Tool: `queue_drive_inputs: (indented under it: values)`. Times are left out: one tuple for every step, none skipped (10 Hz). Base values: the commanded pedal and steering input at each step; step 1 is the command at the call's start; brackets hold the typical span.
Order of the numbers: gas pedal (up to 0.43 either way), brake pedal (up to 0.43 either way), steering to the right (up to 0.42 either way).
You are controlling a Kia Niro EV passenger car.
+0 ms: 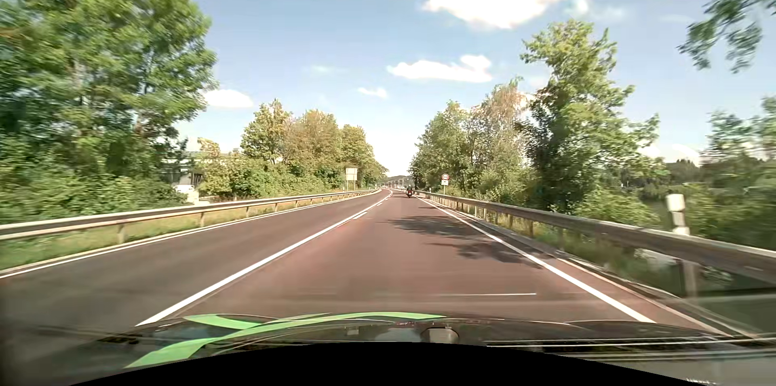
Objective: Follow the waypoints while adhering to traffic rules and regulations
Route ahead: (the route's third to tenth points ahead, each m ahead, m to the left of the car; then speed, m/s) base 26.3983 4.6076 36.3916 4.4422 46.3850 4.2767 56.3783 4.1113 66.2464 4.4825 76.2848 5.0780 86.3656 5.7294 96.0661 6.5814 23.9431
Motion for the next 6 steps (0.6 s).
queue_drive_inputs:
  values:
    - [0.177,0.000,-0.006]
    - [0.177,0.000,-0.007]
    - [0.177,0.000,-0.006]
    - [0.177,0.000,-0.006]
    - [0.177,0.000,-0.007]
    - [0.177,0.000,-0.006]
